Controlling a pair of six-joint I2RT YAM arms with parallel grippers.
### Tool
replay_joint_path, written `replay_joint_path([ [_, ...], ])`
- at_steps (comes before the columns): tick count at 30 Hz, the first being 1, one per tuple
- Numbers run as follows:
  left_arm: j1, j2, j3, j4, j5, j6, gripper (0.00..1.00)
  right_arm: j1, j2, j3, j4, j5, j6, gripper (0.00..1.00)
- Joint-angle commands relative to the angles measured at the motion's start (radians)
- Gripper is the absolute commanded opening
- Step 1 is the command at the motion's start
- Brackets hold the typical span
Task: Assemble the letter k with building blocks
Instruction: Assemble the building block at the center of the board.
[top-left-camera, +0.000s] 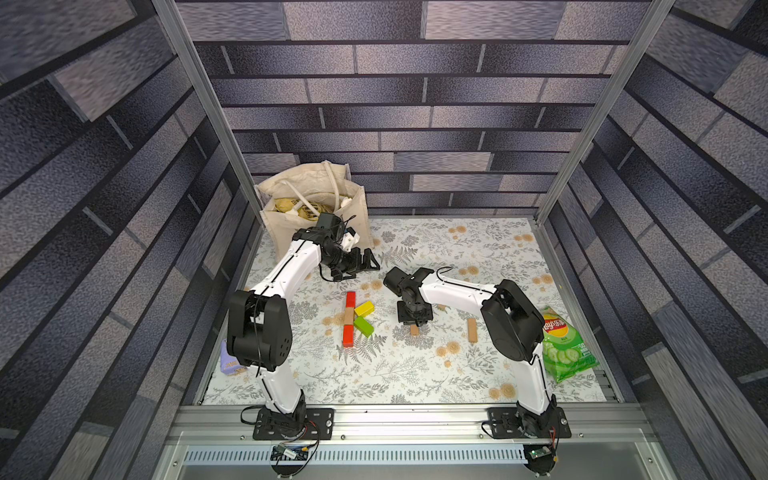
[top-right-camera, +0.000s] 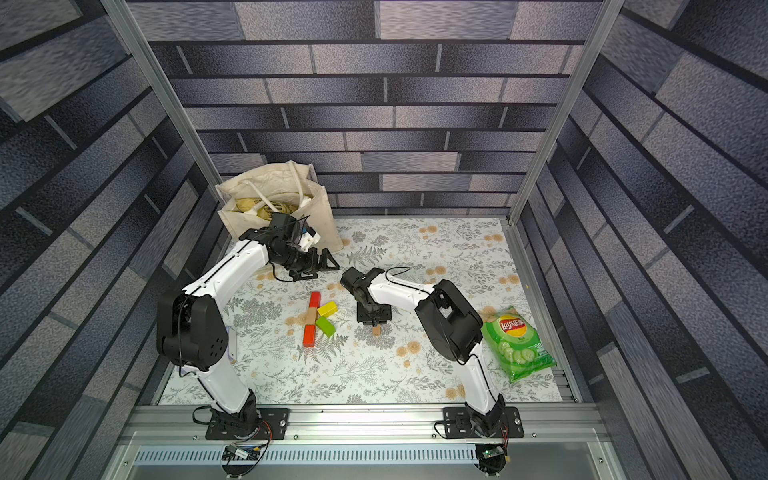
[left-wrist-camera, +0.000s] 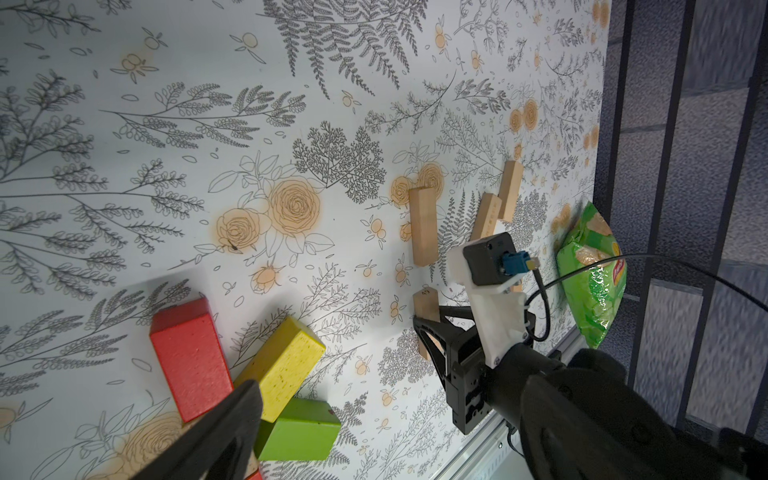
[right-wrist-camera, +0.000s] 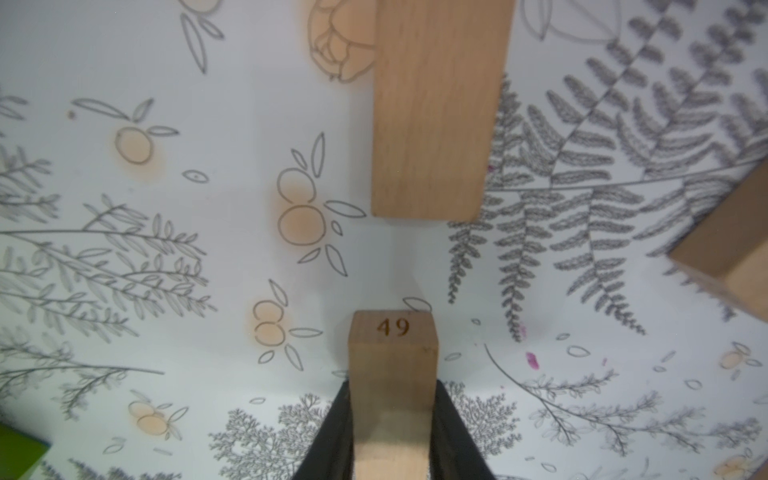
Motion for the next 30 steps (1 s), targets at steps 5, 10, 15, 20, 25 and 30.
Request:
replay_joint_path([
  [5, 0.007, 0.026, 0.015, -0.066, -0.081, -0.003, 1.00, 0.001, 0.083, -0.028, -0.020, 0.030, 0.000, 0.25],
  [10, -0.032, 0.032, 0.013, -0.091, -0.111, 0.026, 1.00, -0.010, 0.081, -0.029, -0.012, 0.029, 0.001, 0.25],
  [15, -0.061, 0.061, 0.021, -0.118, -0.123, 0.029, 1.00, -0.022, 0.091, -0.013, -0.009, 0.018, -0.001, 0.25],
  [20, -0.031, 0.048, -0.032, -0.104, -0.091, -0.025, 1.00, -0.024, 0.092, 0.001, -0.014, 0.020, 0.002, 0.25],
  [25, 0.006, -0.056, -0.161, -0.041, -0.068, -0.056, 1.00, -0.030, 0.098, -0.003, -0.014, 0.021, 0.008, 0.26],
  [30, 0.017, -0.137, -0.244, 0.009, -0.077, -0.069, 1.00, -0.033, 0.087, -0.007, 0.000, 0.020, 0.015, 0.25],
])
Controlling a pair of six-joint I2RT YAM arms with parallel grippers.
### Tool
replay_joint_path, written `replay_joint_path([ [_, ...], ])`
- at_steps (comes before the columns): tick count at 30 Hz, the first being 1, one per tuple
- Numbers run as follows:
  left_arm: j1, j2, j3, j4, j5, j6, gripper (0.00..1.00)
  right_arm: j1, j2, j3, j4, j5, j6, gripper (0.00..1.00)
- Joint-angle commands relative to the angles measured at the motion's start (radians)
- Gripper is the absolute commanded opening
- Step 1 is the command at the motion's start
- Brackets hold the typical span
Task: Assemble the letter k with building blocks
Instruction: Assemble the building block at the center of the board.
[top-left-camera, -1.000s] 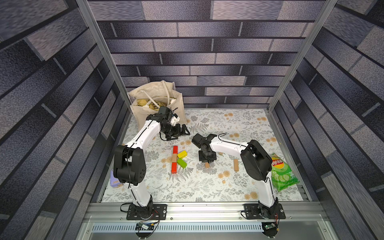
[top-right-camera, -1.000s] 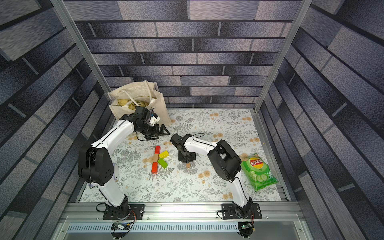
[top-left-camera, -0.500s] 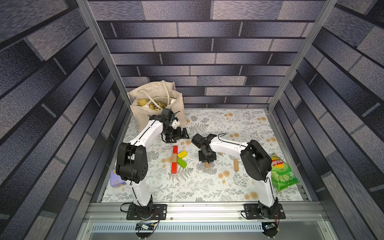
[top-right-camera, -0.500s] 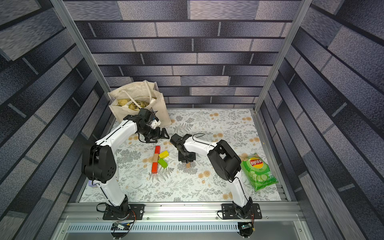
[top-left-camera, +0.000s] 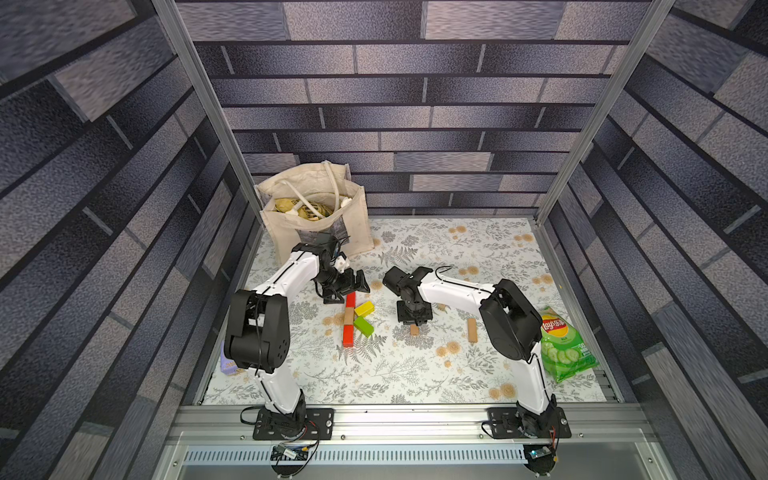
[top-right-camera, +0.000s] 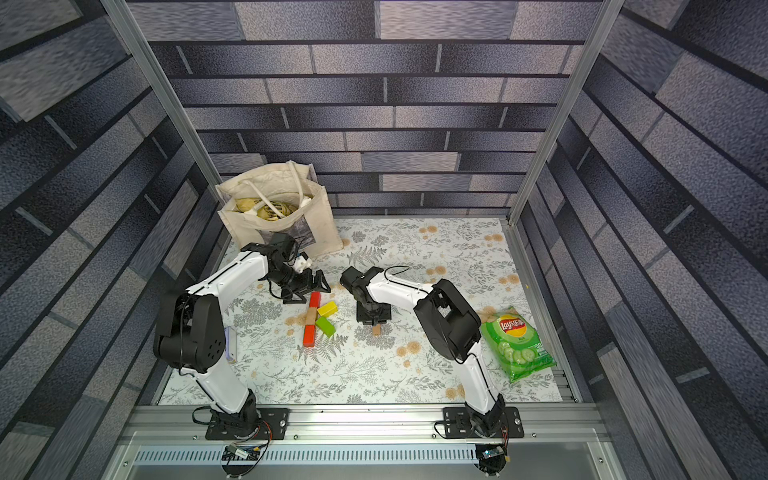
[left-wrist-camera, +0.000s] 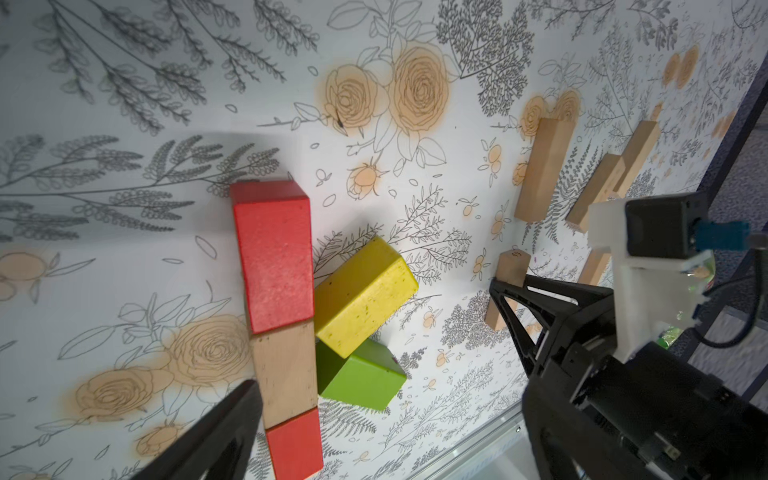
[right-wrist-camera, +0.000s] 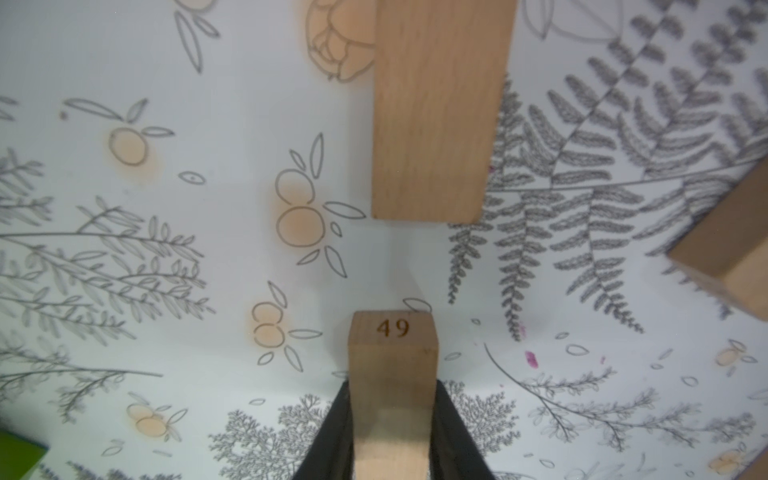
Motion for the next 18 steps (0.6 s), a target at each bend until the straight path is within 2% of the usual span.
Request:
replay_joint_path([
  [1, 0.003, -0.085, -0.039, 0.048, 0.016, -0.023, 1.00, -0.017, 0.064, -0.038, 0.032, 0.020, 0.016, 0.26],
  [3, 0.005, -0.092, -0.040, 0.048, 0.032, -0.018, 1.00, -0.017, 0.051, -0.051, 0.052, 0.010, 0.019, 0.27],
  [6, 0.006, -0.103, -0.048, 0.056, 0.051, -0.017, 1.00, -0.017, 0.040, -0.063, 0.061, 0.011, 0.017, 0.36],
  [10, 0.007, -0.119, -0.063, 0.059, 0.055, -0.016, 1.00, -0.018, 0.023, -0.073, 0.056, 0.041, 0.019, 0.41],
  [14, 0.007, -0.136, -0.080, 0.067, 0.053, -0.019, 1.00, -0.017, 0.025, -0.066, 0.056, 0.044, 0.017, 0.41],
  [18, 0.005, -0.145, -0.085, 0.068, 0.049, -0.017, 1.00, -0.016, 0.032, -0.069, 0.059, 0.021, 0.016, 0.35],
])
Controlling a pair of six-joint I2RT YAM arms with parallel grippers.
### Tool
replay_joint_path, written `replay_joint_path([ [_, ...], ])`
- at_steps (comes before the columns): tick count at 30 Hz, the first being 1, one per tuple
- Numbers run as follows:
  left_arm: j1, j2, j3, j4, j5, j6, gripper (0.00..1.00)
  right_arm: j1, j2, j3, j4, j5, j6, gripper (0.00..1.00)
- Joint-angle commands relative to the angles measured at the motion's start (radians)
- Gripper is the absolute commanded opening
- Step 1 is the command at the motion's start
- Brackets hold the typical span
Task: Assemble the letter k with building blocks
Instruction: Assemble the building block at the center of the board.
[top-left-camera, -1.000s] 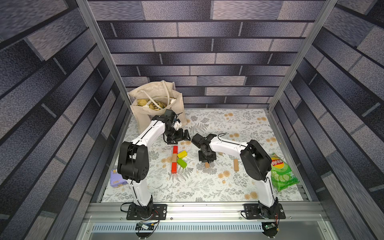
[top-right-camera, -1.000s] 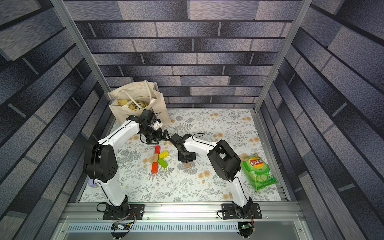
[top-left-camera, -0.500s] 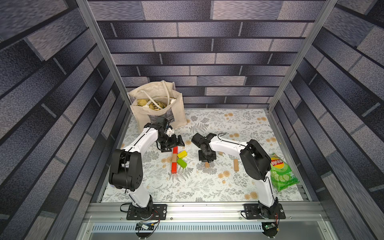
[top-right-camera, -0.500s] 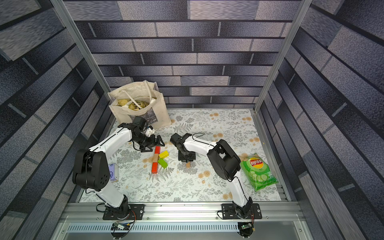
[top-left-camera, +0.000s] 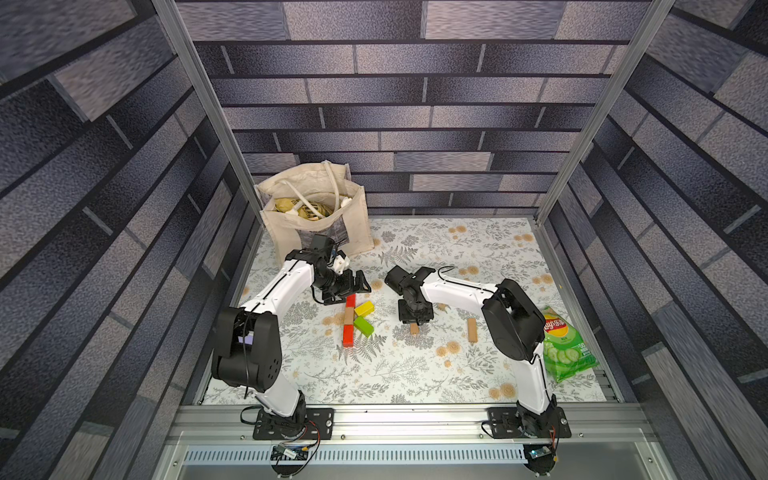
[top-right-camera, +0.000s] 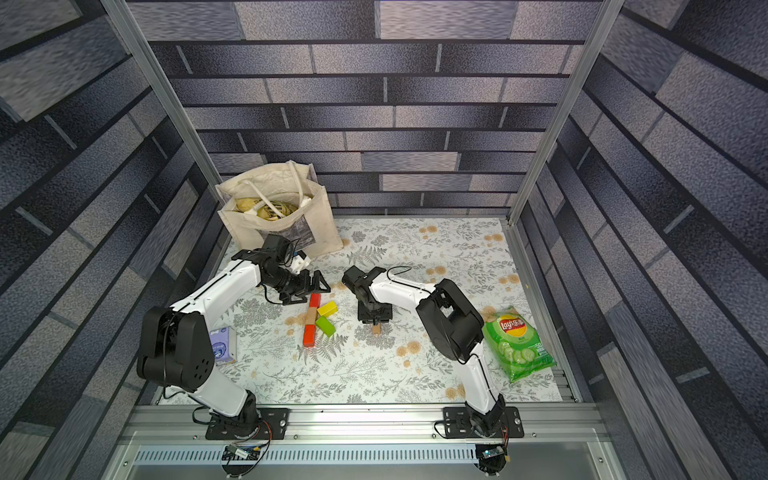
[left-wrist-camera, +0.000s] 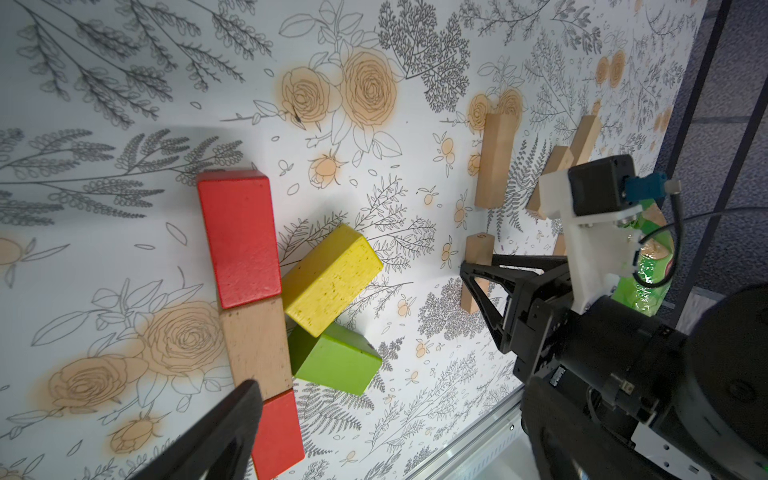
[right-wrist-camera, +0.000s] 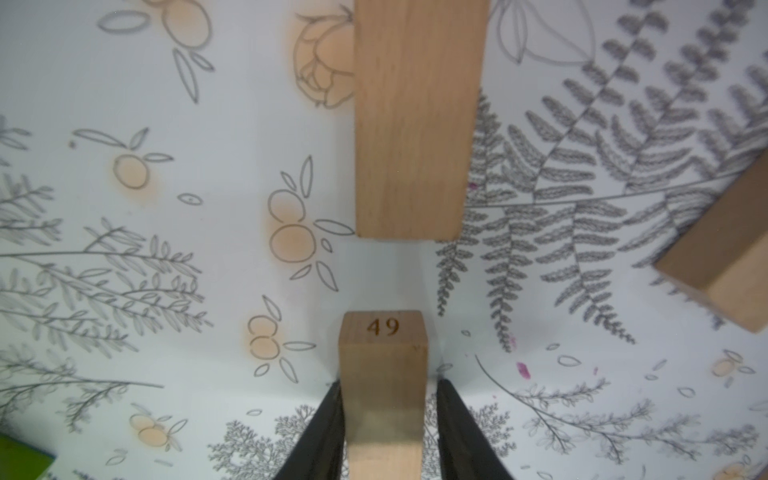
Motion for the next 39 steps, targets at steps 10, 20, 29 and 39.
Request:
replay_joint_path([
  [10, 0.008, -0.047, -0.015, 0.002, 0.011, -0.009, 1.00, -0.001, 0.021, -0.057, 0.010, 0.027, 0.012, 0.35],
  [20, 0.008, -0.050, -0.016, 0.004, 0.014, -0.006, 1.00, 0.008, -0.008, -0.046, -0.004, 0.032, 0.007, 0.42],
  [29, 0.009, -0.048, -0.014, 0.002, 0.013, -0.002, 1.00, 0.018, -0.042, -0.049, 0.000, 0.016, 0.004, 0.49],
  [39, 0.009, -0.047, -0.016, 0.002, 0.012, 0.001, 1.00, 0.027, -0.110, -0.038, 0.005, 0.004, -0.001, 0.60],
])
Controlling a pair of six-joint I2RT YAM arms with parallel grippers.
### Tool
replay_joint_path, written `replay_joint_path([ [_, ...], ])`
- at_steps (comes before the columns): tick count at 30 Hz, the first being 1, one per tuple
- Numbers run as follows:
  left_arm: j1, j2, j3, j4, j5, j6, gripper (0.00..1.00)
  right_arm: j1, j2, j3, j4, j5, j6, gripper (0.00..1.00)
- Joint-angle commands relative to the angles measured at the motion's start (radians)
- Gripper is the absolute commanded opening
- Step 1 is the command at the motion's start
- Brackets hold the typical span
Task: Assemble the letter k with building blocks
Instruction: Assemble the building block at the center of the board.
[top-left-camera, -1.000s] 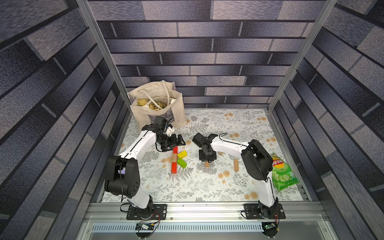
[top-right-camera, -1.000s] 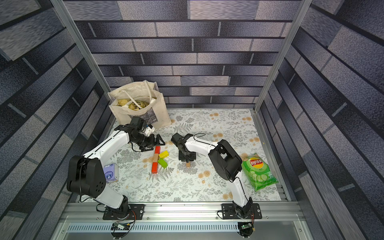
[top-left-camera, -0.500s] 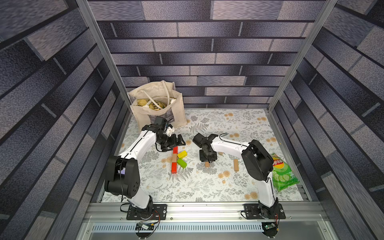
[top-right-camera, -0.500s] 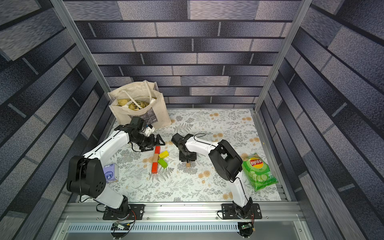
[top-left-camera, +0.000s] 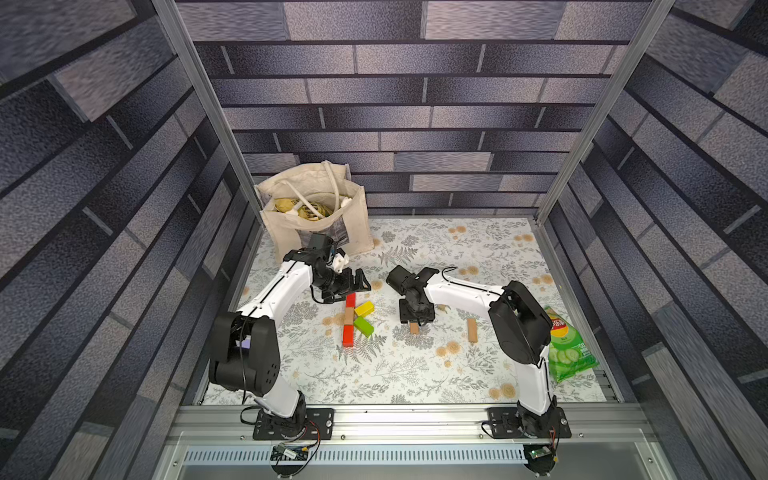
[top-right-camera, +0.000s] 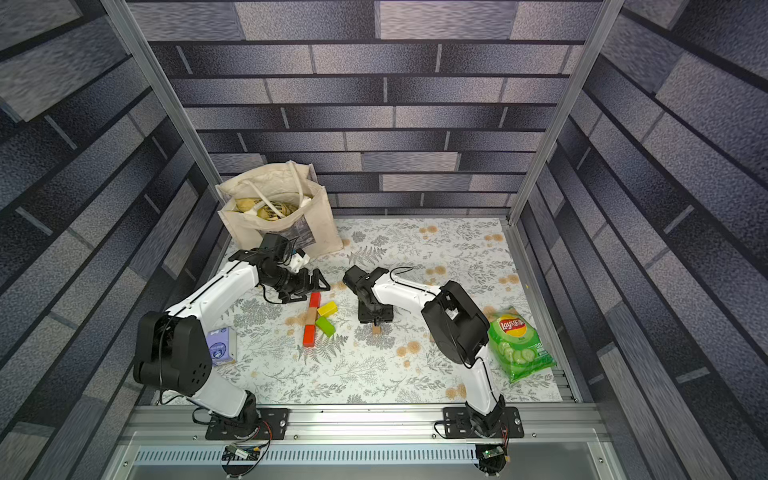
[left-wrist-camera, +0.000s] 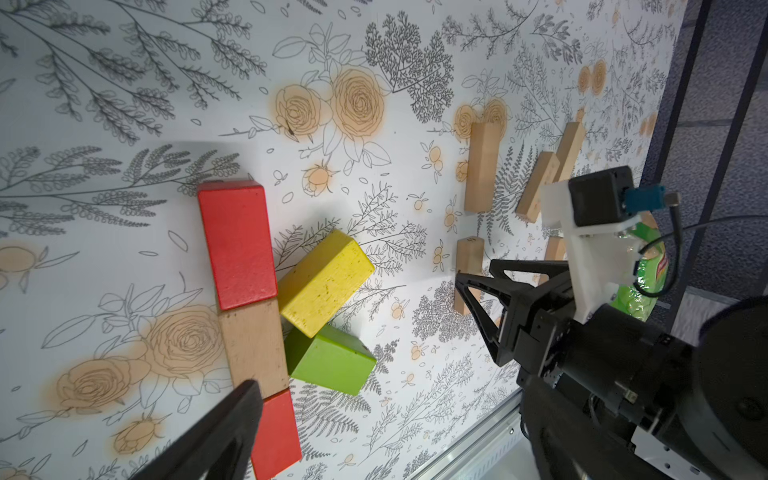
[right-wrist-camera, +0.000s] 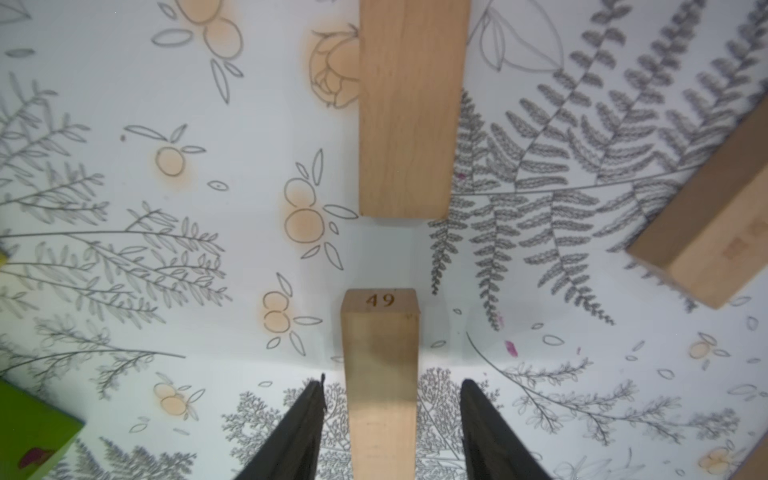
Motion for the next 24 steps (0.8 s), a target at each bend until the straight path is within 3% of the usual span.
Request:
replay_joint_path([
  [1, 0.008, -0.025, -0.015, -0.003, 0.011, 0.001, 1.00, 0.006, -0.049, -0.006, -0.009, -0.004, 0.002, 0.60],
  [5, 0.008, -0.025, -0.014, -0.003, 0.011, 0.001, 1.00, 0.008, -0.061, -0.007, -0.017, 0.008, 0.003, 0.59],
  [13, 0.009, -0.024, -0.014, -0.004, 0.011, 0.001, 1.00, 0.006, -0.018, -0.016, 0.002, -0.018, 0.006, 0.42],
  [24, 0.012, -0.024, -0.014, -0.003, 0.014, 0.001, 1.00, 0.007, 0.004, -0.035, 0.024, -0.051, 0.015, 0.42],
])
